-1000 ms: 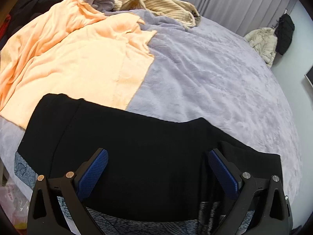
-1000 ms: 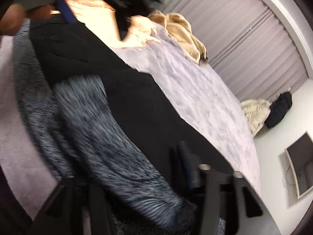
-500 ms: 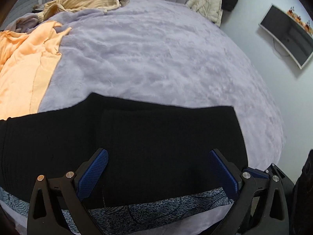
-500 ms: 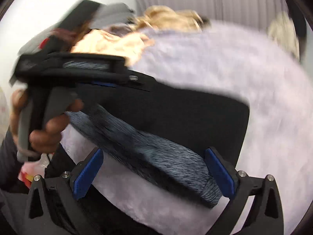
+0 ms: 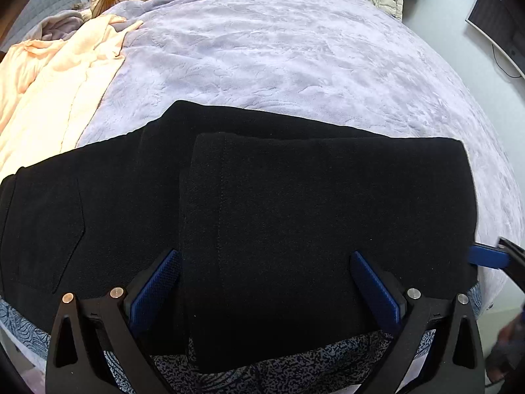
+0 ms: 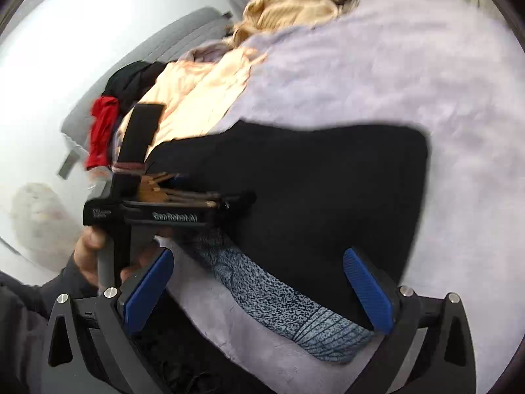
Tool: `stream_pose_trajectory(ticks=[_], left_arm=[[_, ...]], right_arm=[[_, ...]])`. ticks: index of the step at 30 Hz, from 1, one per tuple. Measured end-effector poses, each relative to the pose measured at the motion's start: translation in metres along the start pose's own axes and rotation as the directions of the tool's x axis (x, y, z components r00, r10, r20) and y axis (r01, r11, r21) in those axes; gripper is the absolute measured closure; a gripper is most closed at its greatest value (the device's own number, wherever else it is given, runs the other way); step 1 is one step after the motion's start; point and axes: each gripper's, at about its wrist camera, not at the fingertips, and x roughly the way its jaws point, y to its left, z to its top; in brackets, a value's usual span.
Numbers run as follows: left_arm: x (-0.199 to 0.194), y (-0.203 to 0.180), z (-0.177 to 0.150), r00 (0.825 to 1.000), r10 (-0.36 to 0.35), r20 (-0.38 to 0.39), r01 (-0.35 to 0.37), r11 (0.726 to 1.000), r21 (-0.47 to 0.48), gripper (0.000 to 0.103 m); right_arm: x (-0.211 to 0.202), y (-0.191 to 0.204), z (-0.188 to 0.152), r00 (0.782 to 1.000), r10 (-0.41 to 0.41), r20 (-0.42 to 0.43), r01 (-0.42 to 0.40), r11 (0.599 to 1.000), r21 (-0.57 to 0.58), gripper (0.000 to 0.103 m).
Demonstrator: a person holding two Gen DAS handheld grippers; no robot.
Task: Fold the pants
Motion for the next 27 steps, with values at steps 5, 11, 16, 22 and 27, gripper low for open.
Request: stream_pose_trajectory(ticks=[5, 11, 16, 22, 27], left_arm=[[-0.027, 0.006, 0.000, 0.999, 0.046, 0.021, -0.045, 0.999, -0.028, 0.000], [-0.050, -0.008, 0.013, 0.996, -0.027, 0.081, 0.029, 0.999, -0.027, 0.000], [-0.021, -0.033, 0.030, 0.999, 0.018, 0.040, -0.019, 0.999, 0.034, 0.000], [-0.007, -0.048, 0.024, 0.994, 0.092, 0.056, -0.097, 0.992, 0.086, 0.000], [0.001, -0.041, 0.028, 0.998, 0.061, 0.030, -0.063, 0.996, 0.059, 0.000]], right_arm=[[-0.040, 0.014, 0.011, 0.954, -0.270, 0.130, 0.277, 0.960, -0.040, 0.000], [-0.030, 0.075, -0.056, 0.716, -0.626, 0.309, 0.698, 0.646, -0.308, 0.000], [0.002, 0.077, -0.070, 0.578, -0.741, 0.343, 0.815, 0.502, -0.289, 0.000], [0.007, 0.075, -0.062, 0.506, -0.769, 0.392, 0.863, 0.454, -0.223, 0.000], [0.005, 0.077, -0.062, 0.408, -0.805, 0.431, 0.913, 0.371, -0.171, 0.000]])
